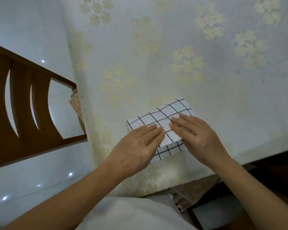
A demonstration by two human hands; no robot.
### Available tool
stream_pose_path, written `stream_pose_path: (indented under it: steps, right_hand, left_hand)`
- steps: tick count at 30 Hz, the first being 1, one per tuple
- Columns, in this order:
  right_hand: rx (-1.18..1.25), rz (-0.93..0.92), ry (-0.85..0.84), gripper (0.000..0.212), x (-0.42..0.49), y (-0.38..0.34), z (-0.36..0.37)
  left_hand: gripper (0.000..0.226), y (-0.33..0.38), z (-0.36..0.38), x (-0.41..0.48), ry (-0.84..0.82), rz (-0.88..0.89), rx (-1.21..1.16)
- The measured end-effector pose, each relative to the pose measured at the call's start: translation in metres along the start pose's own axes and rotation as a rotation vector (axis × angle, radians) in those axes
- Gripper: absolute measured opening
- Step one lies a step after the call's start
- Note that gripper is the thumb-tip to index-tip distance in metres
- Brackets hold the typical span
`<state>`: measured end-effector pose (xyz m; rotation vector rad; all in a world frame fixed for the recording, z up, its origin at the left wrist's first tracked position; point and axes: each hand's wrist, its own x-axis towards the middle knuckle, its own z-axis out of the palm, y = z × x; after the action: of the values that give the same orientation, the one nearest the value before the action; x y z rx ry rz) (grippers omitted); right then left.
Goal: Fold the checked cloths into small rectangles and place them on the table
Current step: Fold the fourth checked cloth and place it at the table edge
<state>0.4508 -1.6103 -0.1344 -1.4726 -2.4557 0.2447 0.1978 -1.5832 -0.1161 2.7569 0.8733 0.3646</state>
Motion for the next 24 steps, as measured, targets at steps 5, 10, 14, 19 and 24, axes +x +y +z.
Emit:
stream_pose_path:
  steps: [5, 10, 14, 19, 24]
  right_hand:
    - [-0.002, 0.045, -0.012, 0.035, -0.030, -0.006, 0.027]
    - [-0.016, 0.091, -0.026, 0.037, -0.048, -0.009, 0.049]
    - [0.008, 0.123, -0.066, 0.039, -0.055, -0.014, 0.057]
    - [0.009, 0.198, 0.019, 0.031, -0.051, -0.015, 0.049]
    - [-0.002, 0.303, 0.188, 0.030, -0.001, 0.009, 0.056]
  left_hand:
    - [0.042, 0.004, 0.036, -0.018, -0.098, 0.125, -0.019]
    - [0.042, 0.007, 0.059, -0.029, -0.177, 0.153, 0.001]
    - [0.050, 0.006, 0.066, -0.033, -0.253, 0.093, 0.006]
    - [0.046, -0.003, 0.058, -0.020, -0.164, 0.003, -0.010]
    - [0.053, -0.024, 0.065, 0.024, -0.121, -0.150, 0.121]
